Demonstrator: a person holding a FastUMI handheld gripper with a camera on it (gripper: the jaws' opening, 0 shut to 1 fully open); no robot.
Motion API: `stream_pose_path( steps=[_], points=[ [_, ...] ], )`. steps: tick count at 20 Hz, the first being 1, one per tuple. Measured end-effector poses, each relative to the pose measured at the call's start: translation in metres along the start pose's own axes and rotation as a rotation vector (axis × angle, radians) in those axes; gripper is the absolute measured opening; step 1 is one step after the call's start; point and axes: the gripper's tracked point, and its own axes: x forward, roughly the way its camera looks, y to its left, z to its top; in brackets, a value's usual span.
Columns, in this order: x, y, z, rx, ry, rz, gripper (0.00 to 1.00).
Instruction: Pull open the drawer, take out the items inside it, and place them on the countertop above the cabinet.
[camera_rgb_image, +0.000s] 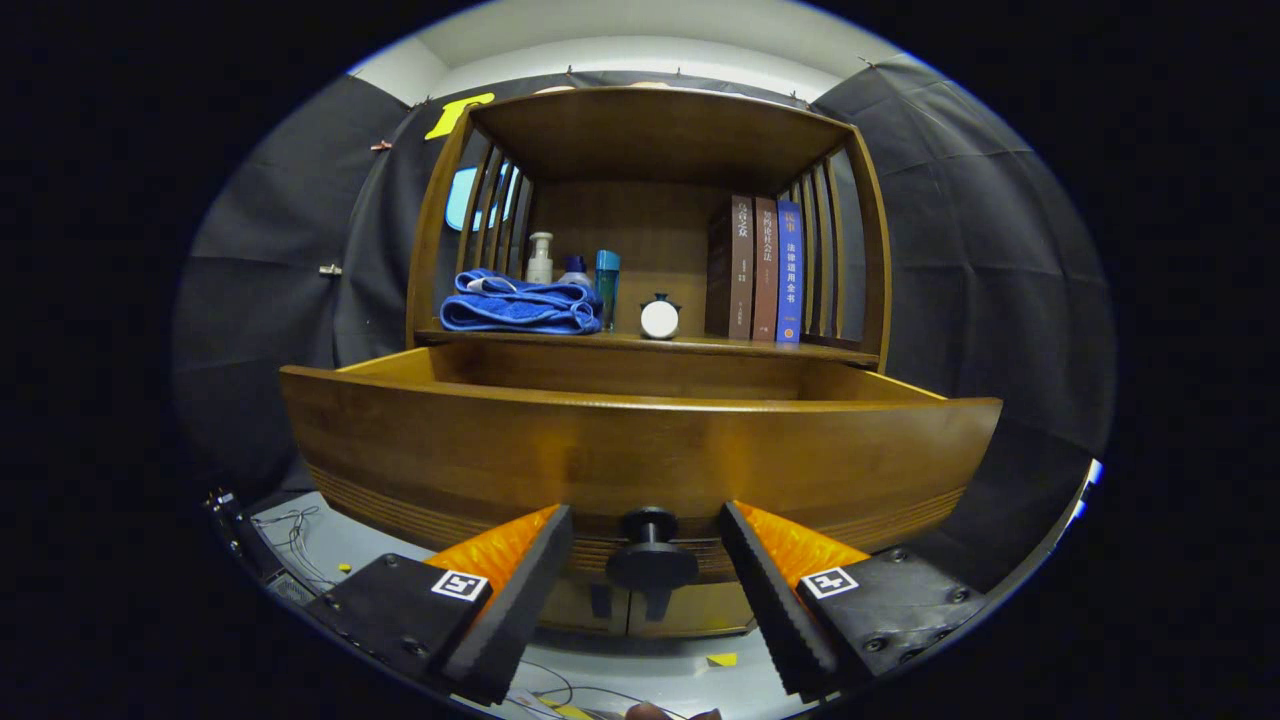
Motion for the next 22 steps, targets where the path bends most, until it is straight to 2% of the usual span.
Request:
stream_pose_path(
  steps=[4, 22],
  points=[
    [0.036, 0.003, 0.010, -0.005, -0.007, -0.002, 0.98],
    [0.128, 0.007, 0.022, -0.042, -0.012, -0.024, 0.98]
  ],
)
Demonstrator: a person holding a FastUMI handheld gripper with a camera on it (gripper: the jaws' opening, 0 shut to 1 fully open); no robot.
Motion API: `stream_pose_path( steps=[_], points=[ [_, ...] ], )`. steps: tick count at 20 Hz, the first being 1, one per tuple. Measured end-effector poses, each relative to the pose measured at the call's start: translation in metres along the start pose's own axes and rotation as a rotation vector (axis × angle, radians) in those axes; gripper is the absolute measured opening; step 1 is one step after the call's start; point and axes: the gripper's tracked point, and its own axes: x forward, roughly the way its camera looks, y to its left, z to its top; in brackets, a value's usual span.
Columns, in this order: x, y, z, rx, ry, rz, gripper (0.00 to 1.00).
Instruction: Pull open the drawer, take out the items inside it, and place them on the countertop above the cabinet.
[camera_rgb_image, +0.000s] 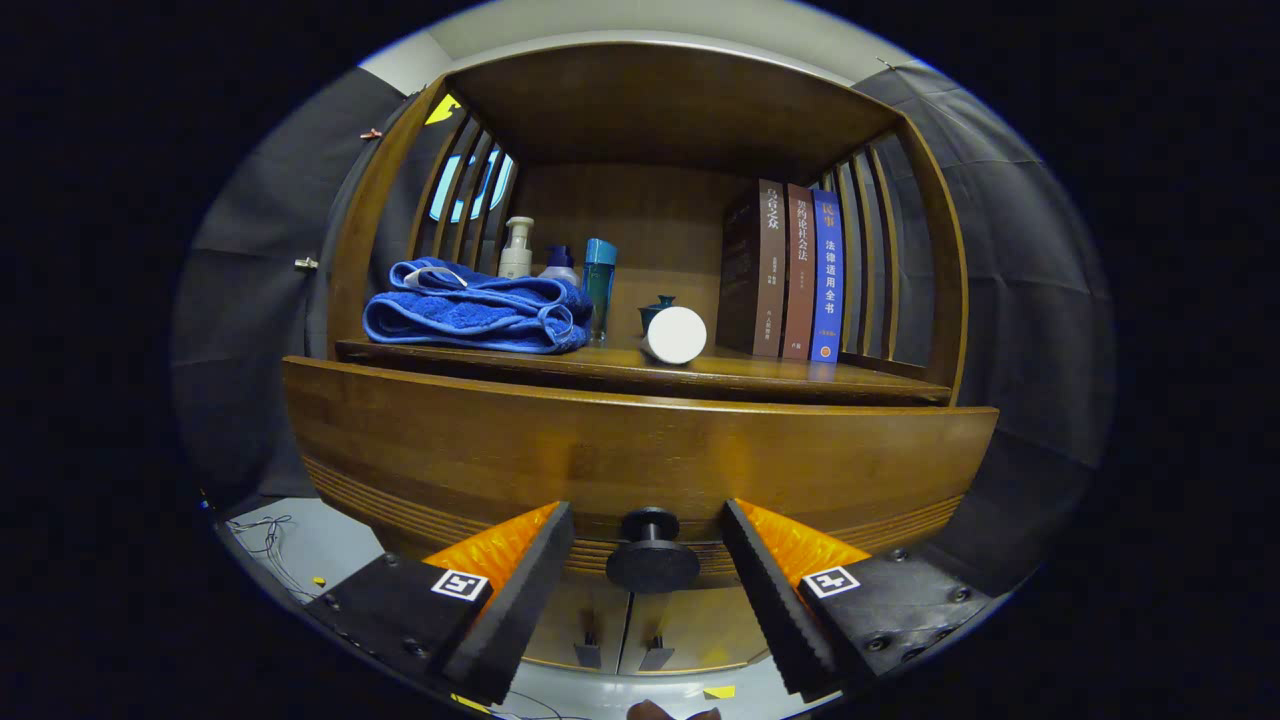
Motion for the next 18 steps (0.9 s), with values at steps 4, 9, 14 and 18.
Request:
stream_pose_path(
  steps=[4, 9, 14, 18],
  points=[
    [0.018, 0.000, 0.001, -0.010, 0.006, 0.003, 0.98],
    [0.032, 0.001, 0.002, -0.014, 0.022, 0.001, 0.98],
    [0.033, 0.001, 0.003, -0.032, 0.019, -0.006, 0.99],
    [0.027, 0.003, 0.011, -0.006, 0.022, 0.009, 0.99]
  ],
)
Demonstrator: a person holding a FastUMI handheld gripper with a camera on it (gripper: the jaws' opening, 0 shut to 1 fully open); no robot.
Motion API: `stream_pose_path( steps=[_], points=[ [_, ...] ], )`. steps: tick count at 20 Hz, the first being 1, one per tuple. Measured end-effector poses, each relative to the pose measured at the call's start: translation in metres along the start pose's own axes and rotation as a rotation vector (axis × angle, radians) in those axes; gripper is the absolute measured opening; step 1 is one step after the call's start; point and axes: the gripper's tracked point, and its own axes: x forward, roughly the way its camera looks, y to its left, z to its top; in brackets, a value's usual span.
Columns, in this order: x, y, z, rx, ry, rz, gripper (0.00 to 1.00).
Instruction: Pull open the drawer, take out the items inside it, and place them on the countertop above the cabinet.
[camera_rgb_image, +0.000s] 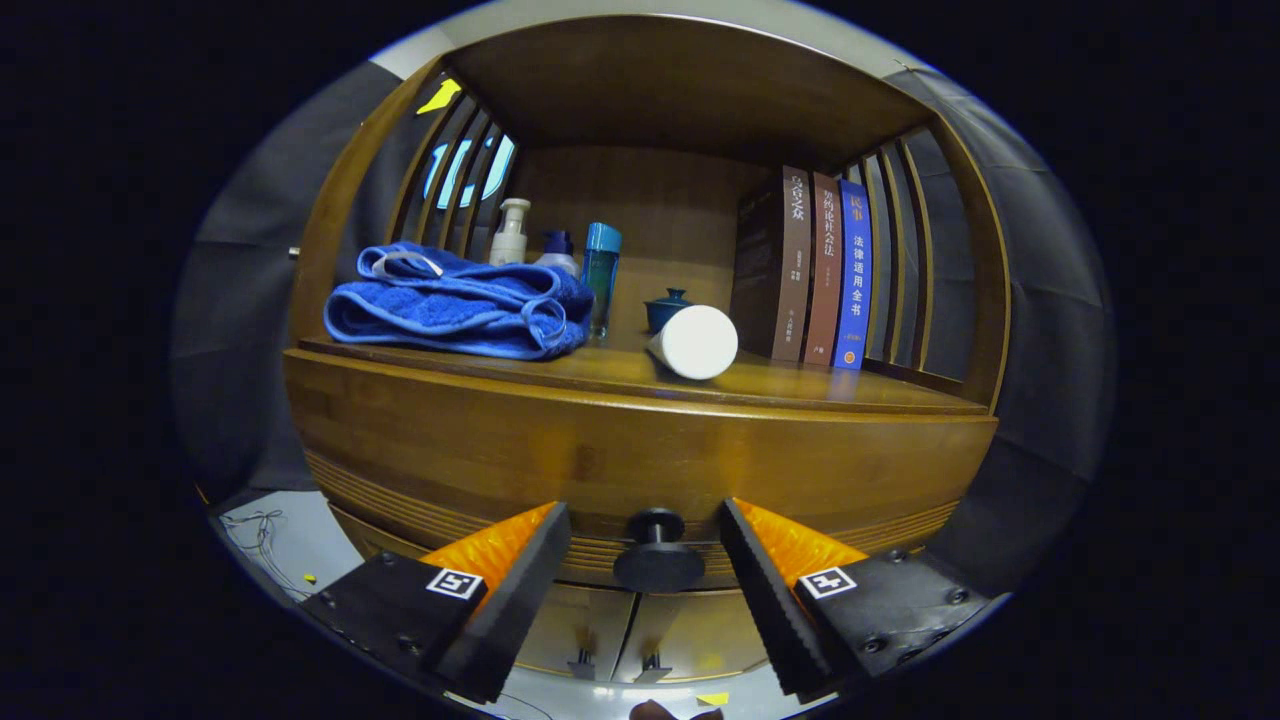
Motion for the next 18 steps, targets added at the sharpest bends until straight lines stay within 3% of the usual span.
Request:
stream_pose_path(
  steps=[18],
  points=[
    [-0.136, -0.029, 0.193, 0.010, -0.197, -0.005, 0.99]
  ],
)
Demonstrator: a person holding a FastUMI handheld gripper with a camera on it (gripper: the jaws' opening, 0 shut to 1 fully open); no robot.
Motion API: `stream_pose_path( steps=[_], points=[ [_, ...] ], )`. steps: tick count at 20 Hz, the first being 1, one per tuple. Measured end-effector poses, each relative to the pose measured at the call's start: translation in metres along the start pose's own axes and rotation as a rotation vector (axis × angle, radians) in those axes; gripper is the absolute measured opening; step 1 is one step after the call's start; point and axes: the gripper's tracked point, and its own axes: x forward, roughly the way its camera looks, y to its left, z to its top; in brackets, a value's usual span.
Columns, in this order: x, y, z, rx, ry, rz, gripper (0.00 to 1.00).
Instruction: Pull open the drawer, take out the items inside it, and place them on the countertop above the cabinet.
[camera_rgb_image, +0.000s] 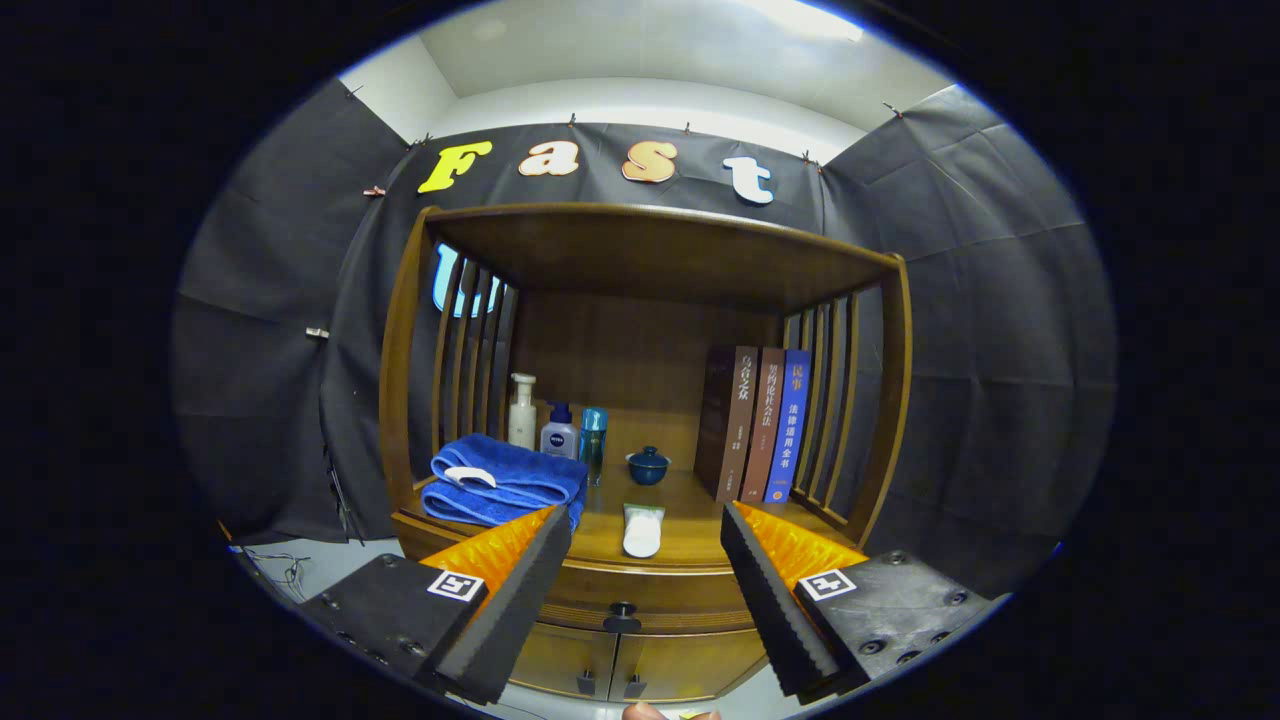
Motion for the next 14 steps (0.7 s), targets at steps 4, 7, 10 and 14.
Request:
stream_pose_path(
  steps=[4, 7, 10, 14],
  points=[
    [-0.022, -0.005, 0.027, 0.026, -0.010, 0.005, 0.98],
    [-0.038, -0.006, 0.042, 0.033, -0.019, 0.011, 0.98],
    [-0.052, -0.004, 0.055, 0.025, -0.018, 0.023, 0.98],
    [-0.070, -0.001, 0.075, 0.073, -0.043, 0.026, 0.98]
  ],
)
